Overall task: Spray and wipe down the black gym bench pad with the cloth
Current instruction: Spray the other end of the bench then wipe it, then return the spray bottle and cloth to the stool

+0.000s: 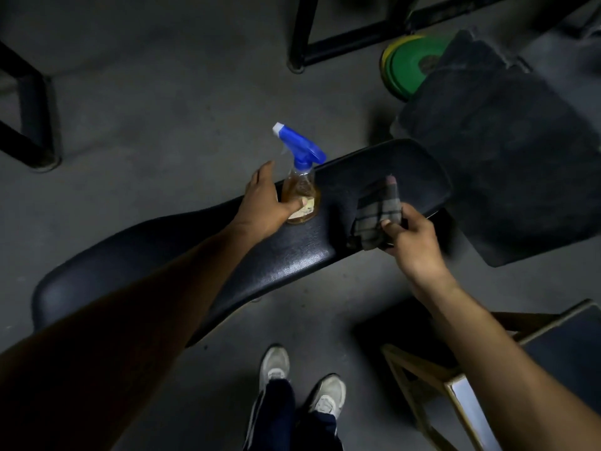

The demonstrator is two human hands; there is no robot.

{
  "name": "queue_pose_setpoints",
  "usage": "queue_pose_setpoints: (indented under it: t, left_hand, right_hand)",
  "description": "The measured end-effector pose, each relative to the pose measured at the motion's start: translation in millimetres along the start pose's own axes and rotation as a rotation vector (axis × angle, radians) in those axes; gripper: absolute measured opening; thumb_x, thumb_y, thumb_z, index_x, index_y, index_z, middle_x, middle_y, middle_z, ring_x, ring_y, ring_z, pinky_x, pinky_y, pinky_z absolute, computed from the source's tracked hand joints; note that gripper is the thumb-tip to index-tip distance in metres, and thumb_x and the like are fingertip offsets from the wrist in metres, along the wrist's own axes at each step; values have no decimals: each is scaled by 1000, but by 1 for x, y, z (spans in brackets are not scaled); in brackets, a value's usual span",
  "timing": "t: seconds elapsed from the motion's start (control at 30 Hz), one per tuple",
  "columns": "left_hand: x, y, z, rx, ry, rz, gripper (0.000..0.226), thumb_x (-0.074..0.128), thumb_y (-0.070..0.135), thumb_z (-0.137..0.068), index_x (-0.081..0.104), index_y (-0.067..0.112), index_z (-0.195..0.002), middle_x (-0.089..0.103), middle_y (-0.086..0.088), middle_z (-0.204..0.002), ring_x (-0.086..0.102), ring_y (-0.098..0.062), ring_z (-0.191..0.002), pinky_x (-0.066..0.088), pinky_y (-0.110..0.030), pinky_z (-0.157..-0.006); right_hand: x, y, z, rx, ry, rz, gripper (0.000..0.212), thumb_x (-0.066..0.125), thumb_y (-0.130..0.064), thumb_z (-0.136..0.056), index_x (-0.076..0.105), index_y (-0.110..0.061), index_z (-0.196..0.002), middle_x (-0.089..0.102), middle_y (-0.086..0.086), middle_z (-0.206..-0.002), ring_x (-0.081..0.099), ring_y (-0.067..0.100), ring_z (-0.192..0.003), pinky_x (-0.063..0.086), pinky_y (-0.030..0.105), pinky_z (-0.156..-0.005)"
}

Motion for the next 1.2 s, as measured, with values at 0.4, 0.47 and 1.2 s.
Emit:
queue_pose_setpoints:
  t: [0.4, 0.47, 1.2]
  left_hand:
    - [11, 12, -31, 90, 7, 286, 78, 82, 22, -80, 41, 22, -148, 73, 1, -101, 70, -11, -99, 55, -42, -98]
    - [13, 14, -27, 113, -21, 299, 77, 82, 20, -81, 42, 21, -147, 73, 2, -106, 69, -9, -102, 54, -39, -100]
    - [181, 231, 159, 470, -599, 525, 32, 78, 1, -83, 68, 6, -113, 75, -1, -100, 70, -9, -94, 53, -22, -87]
  right_hand:
    - [14, 23, 10, 121, 136, -289, 31, 44, 7, -101, 66, -12, -111, 76, 0, -92, 75, 6, -74, 61, 26, -63]
    - [8, 26, 18, 124, 153, -291, 32, 44, 7, -102, 67, -11, -115, 78, -1, -94, 76, 6, -77, 61, 25, -64]
    - [-195, 126, 207, 142, 612, -463, 36, 46, 3, -99, 72, -15, -116, 79, 4, -101, 73, 13, -85, 60, 26, -72]
Point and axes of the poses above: each hand's wrist, its own z-axis away from the middle knuckle, its own x-axis out of the palm, y = z × x, the point moved 8 cm from there along -z, towards the middle knuckle
